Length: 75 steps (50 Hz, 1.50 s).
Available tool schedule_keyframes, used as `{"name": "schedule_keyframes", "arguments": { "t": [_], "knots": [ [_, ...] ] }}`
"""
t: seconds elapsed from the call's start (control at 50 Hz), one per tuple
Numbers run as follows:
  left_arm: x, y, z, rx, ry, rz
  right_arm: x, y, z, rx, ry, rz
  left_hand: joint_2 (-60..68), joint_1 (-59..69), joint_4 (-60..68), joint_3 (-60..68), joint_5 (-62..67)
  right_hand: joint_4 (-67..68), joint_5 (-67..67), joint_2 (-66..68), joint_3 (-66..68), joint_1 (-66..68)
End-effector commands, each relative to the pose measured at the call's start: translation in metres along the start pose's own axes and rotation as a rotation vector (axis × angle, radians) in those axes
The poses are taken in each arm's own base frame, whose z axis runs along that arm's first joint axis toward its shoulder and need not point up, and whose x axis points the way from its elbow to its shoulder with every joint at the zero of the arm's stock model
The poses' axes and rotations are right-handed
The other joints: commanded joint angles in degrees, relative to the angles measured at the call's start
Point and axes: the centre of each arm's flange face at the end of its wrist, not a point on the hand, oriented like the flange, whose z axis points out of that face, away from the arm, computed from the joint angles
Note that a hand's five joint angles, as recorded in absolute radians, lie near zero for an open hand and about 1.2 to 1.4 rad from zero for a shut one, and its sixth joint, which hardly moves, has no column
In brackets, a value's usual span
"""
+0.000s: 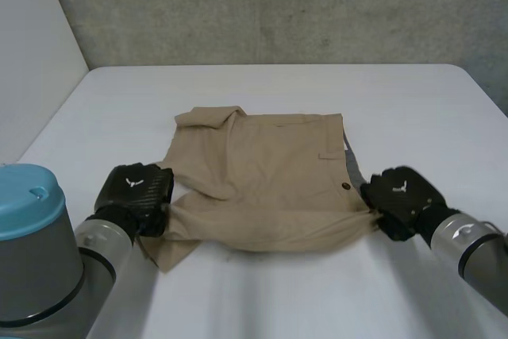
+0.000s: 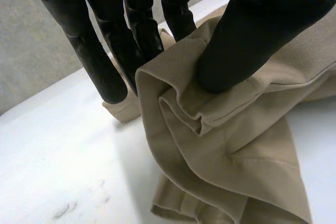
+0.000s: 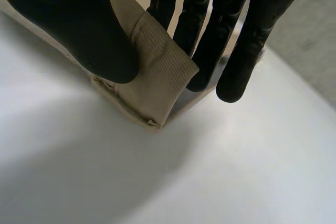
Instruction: Fold the shorts.
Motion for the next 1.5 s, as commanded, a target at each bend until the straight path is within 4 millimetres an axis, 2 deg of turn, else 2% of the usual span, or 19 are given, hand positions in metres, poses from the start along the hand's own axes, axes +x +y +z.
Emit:
{"name": "schedule_keyframes", "arguments": {
  "t": [0.02,0.16,0.22,0.3,0.36,0.38,0.44,0.46,0.6,0.68,0.82,0.98,1.02,1.06,1.16,1.2,1.28,1.36,1.5],
  "knots": [
    [-0.009,-0.033,-0.034,0.019,0.003,-0.003,0.014,-0.045,-0.027,0.100,0.086,-0.010,11.44,16.81,11.56,12.02,14.02,11.80,14.41,12.51,13.09,25.34],
    [-0.021,-0.063,-0.082,0.109,-0.009,-0.009,0.023,-0.087,-0.071,0.128,0.141,-0.026,11.44,16.81,11.56,12.02,14.02,11.80,14.41,12.51,13.09,25.34],
    [-0.022,-0.064,-0.098,0.103,0.005,-0.006,0.025,-0.089,-0.081,0.080,0.132,-0.008,11.44,16.81,11.56,12.02,14.02,11.80,14.41,12.51,13.09,25.34],
    [-0.016,-0.048,-0.127,-0.034,0.087,0.013,0.024,-0.088,-0.088,0.016,0.103,-0.013,11.44,16.81,11.56,12.02,14.02,11.80,14.41,12.51,13.09,25.34],
    [-0.014,-0.042,-0.136,-0.092,0.120,0.019,0.022,-0.082,-0.100,-0.099,0.054,-0.083,11.44,16.81,11.56,12.02,14.02,11.80,14.41,12.51,13.09,25.34],
    [-0.011,-0.037,-0.151,-0.160,0.178,0.020,0.022,-0.080,-0.102,-0.125,0.044,-0.104,11.44,16.81,11.56,12.02,14.02,11.80,14.41,12.51,13.09,25.34],
    [-0.010,-0.037,-0.156,-0.175,0.196,0.017,0.025,-0.077,-0.108,-0.179,0.019,-0.158,11.44,16.81,11.56,12.02,14.02,11.80,14.41,12.51,13.09,25.34],
    [-0.010,-0.041,-0.171,-0.189,0.232,-0.012,0.027,-0.078,-0.110,-0.187,0.016,-0.168,11.44,16.81,11.56,12.02,14.02,11.80,14.41,12.51,13.09,25.34],
    [-0.013,-0.058,-0.168,-0.090,0.217,-0.042,0.036,-0.085,-0.110,-0.171,0.040,-0.142,11.44,16.81,11.56,12.02,14.02,11.80,14.41,12.51,13.09,25.34],
    [-0.013,-0.064,-0.150,-0.027,0.194,-0.050,0.039,-0.075,-0.097,-0.177,0.030,-0.122,11.44,16.81,11.56,12.02,14.02,11.80,14.41,12.51,13.09,25.34],
    [-0.011,-0.056,-0.077,-0.010,0.149,-0.058,0.048,-0.058,-0.060,-0.170,0.022,-0.100,11.44,16.81,11.56,12.02,14.02,11.80,14.41,12.51,13.09,25.34],
    [-0.003,-0.053,0.004,-0.022,0.144,0.006,0.055,-0.057,-0.005,-0.150,-0.022,-0.020,11.44,16.81,11.56,12.02,14.02,11.80,14.41,12.51,13.09,25.34],
    [-0.001,-0.054,0.029,-0.017,0.143,0.015,0.056,-0.057,0.000,-0.152,-0.019,-0.020,11.44,16.81,11.56,12.02,14.02,11.80,14.41,12.51,13.09,25.34],
    [0.002,-0.055,0.055,-0.008,0.140,0.021,0.063,-0.056,0.019,-0.156,0.006,-0.025,11.44,16.81,11.56,12.02,14.02,11.80,14.41,12.51,13.09,25.34],
    [0.005,-0.054,0.098,0.016,0.131,0.031,0.067,-0.058,0.053,-0.129,0.046,-0.036,11.44,16.81,11.56,12.02,14.02,11.80,14.41,12.51,13.09,25.34],
    [0.006,-0.053,0.129,0.054,0.118,0.050,0.065,-0.059,0.070,-0.112,0.072,-0.051,11.44,16.81,11.56,12.02,14.02,11.80,14.41,12.51,13.09,25.34],
    [0.004,-0.050,0.163,0.127,0.083,0.093,0.071,-0.056,0.094,-0.095,0.155,-0.086,11.44,16.81,11.56,12.02,14.02,11.80,14.41,12.51,13.09,25.34],
    [0.004,-0.044,0.181,0.180,0.056,0.145,0.066,-0.052,0.112,-0.082,0.198,-0.113,11.44,16.81,11.56,12.02,14.02,11.80,14.41,12.51,13.09,25.34],
    [0.003,-0.037,0.196,0.232,0.000,0.185,0.053,-0.048,0.130,-0.052,0.223,-0.162,11.44,16.81,11.56,12.02,14.02,11.80,14.41,12.51,13.09,25.34]
  ]
}}
